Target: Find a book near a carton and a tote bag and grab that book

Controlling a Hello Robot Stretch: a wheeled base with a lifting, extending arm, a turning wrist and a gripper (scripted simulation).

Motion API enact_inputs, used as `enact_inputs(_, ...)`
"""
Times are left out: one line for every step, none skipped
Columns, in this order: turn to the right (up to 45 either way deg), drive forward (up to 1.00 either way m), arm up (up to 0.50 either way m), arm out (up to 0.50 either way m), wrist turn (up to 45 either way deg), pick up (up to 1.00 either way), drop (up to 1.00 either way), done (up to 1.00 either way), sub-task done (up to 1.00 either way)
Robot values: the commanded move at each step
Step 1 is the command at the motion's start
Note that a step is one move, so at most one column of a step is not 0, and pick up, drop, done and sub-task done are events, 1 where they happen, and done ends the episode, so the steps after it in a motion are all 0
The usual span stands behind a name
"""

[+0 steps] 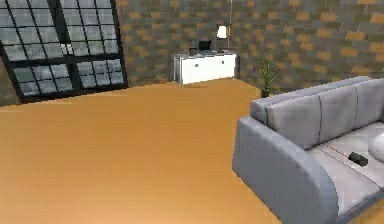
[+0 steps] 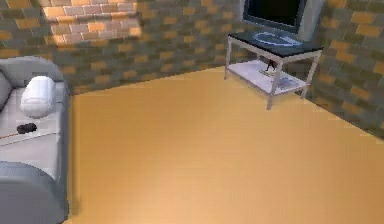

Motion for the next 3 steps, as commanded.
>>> enact_inputs(-45.0,0.00,0.00,0.00,0.0,0.00,0.00,0.00,0.00)
enact_inputs(-21.0,0.00,0.00,0.00,0.0,0.00,0.00,0.00,0.00)
enact_inputs(-3.0,0.00,0.00,0.00,0.0,0.00,0.00,0.00,0.00)
